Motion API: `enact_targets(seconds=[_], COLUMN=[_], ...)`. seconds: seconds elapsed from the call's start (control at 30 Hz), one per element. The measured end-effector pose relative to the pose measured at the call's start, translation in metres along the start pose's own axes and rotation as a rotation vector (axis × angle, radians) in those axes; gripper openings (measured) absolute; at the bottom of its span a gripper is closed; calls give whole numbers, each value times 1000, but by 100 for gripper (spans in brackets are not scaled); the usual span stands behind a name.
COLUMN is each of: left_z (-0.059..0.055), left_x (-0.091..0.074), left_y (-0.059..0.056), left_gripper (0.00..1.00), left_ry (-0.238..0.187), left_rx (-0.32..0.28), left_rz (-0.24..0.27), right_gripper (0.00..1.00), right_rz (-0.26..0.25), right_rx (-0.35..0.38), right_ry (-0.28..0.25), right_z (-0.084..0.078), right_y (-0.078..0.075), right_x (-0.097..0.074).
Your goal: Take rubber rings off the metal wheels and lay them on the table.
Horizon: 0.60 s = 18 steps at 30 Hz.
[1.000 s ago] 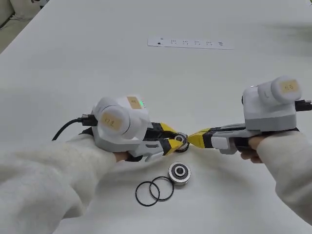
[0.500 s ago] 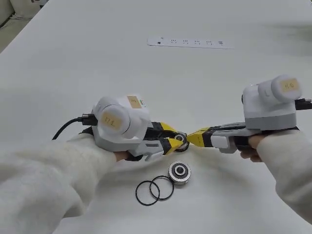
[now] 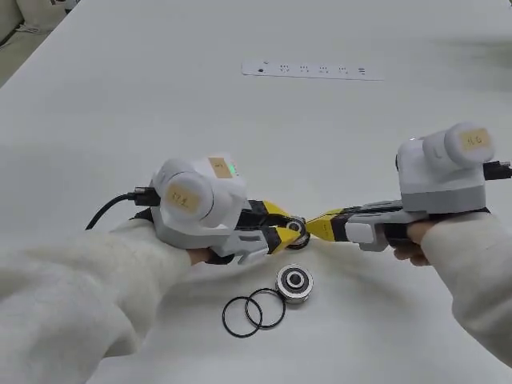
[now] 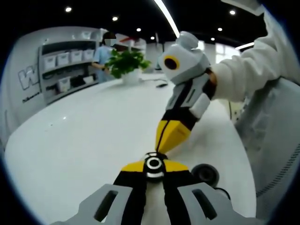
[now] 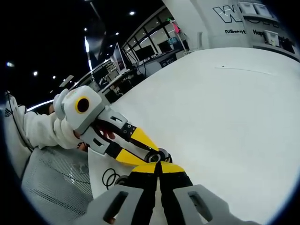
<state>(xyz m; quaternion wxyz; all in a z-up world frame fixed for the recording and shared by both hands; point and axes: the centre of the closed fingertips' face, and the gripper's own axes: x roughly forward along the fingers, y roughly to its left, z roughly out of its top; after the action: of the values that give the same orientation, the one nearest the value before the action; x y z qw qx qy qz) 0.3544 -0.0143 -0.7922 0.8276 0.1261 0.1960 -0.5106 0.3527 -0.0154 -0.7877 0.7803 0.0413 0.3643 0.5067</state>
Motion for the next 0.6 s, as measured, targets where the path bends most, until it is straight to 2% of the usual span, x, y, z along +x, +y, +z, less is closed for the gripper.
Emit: enact_targets(seconds=[0.6], left_z=[0], left_x=[0], left_y=[0], left_gripper=[14], left_ry=[-2], left_rx=[-1], left_rz=[-1], right_gripper=[0], right_rz=[12], right_rx=[6], right_ry=[-4], right_z=[1], right_y=[2], right_x=[1])
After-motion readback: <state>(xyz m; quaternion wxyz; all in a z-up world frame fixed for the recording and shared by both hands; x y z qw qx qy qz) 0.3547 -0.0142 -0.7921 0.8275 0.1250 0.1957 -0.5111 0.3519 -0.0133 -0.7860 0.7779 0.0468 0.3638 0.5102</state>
